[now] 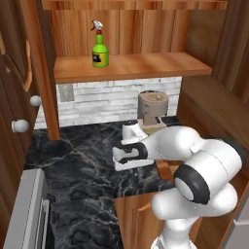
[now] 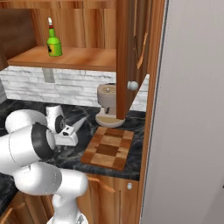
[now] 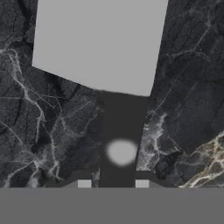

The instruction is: Move the cutting board and knife to the sink. Then move spray from the cabinet to the counter.

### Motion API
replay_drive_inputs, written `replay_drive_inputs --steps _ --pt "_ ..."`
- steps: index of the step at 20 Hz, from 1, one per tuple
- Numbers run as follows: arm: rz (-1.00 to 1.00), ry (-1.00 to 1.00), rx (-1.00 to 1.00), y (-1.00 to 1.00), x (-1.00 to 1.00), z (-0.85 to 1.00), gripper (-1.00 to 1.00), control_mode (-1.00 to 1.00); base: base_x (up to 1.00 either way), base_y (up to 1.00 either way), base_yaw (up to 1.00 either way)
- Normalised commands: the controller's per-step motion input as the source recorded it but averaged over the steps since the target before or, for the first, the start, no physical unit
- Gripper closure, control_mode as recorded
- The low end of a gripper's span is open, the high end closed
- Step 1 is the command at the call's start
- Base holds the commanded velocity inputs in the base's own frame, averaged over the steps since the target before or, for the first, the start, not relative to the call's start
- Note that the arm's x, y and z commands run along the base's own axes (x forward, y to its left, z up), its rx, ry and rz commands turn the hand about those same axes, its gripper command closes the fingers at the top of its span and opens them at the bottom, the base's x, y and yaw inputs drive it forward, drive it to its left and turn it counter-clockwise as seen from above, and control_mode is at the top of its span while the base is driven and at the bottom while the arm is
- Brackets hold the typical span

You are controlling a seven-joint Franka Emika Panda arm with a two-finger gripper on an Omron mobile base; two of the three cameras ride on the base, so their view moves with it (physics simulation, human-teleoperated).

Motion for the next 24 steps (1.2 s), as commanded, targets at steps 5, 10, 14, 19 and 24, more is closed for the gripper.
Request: replay_drive_inputs --steps 5,10,14,19,24 --pt "0.00 -0.11 0.04 -0.30 -0.46 0.30 1.00 -1.00 0.00 0.00 0.00" --pt "0.00 -0.12 0.02 -0.18 -0.51 0.50 1.00 -1.00 0.00 0.00 0.00" --pt "0.00 -0.03 0.01 -0.04 -0.55 0.64 1.00 -1.00 0.00 0.00 0.00" --pt "-0.01 0.00 0.02 -0.03 -0.50 0.68 1.00 -1.00 0.00 0.00 0.00" --pt "-0.04 0.00 0.02 -0.04 -0.32 0.86 1.00 -1.00 0.00 0.00 0.00"
